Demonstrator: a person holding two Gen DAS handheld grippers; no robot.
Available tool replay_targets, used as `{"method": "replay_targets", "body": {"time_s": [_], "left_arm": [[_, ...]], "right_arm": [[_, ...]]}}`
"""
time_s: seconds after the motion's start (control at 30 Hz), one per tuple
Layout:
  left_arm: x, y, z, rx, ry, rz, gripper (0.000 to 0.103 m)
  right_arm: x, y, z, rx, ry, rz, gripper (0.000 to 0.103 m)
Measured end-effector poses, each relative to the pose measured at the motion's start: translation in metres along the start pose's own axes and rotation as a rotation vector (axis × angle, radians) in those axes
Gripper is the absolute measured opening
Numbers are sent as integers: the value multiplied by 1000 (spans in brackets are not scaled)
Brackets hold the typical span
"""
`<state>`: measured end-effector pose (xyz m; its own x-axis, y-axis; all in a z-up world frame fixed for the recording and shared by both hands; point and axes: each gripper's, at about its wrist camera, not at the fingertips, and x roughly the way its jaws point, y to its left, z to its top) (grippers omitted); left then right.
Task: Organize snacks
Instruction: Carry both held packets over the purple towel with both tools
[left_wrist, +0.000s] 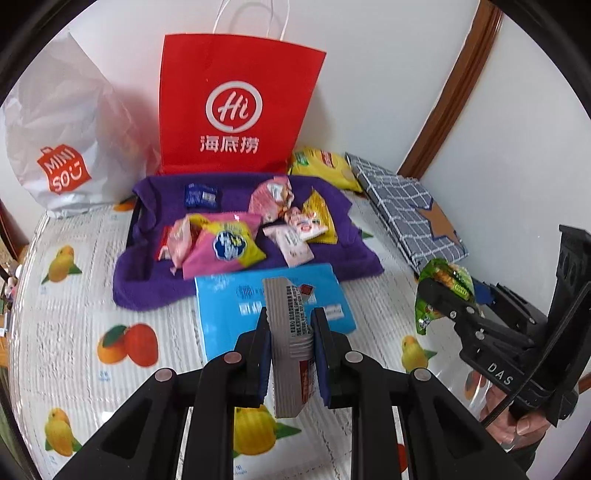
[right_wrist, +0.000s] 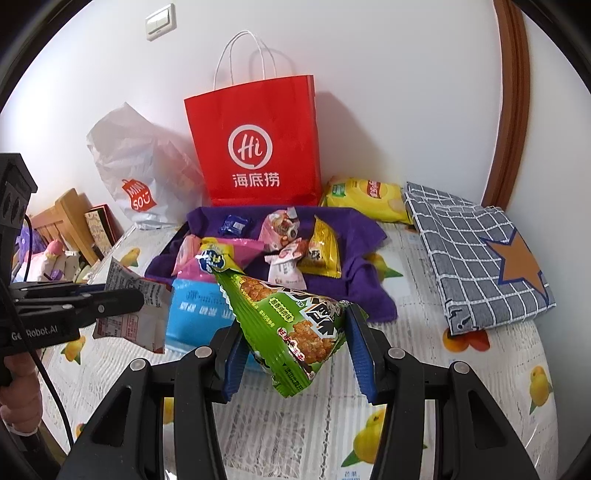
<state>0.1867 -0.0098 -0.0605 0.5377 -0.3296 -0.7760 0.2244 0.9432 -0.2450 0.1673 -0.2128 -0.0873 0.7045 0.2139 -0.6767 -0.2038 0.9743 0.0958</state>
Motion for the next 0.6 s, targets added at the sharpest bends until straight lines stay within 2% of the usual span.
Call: {"method": "replay_targets", "body": {"time_s": [0.37, 0.6], "left_arm": [[-6, 6, 29, 10, -38, -2, 19], [-7, 19, 43, -4, -50, 8, 19]], "right_arm": [[18, -4, 28, 12, 4, -15, 48], [28, 0, 56, 15, -36, -13, 48]]}}
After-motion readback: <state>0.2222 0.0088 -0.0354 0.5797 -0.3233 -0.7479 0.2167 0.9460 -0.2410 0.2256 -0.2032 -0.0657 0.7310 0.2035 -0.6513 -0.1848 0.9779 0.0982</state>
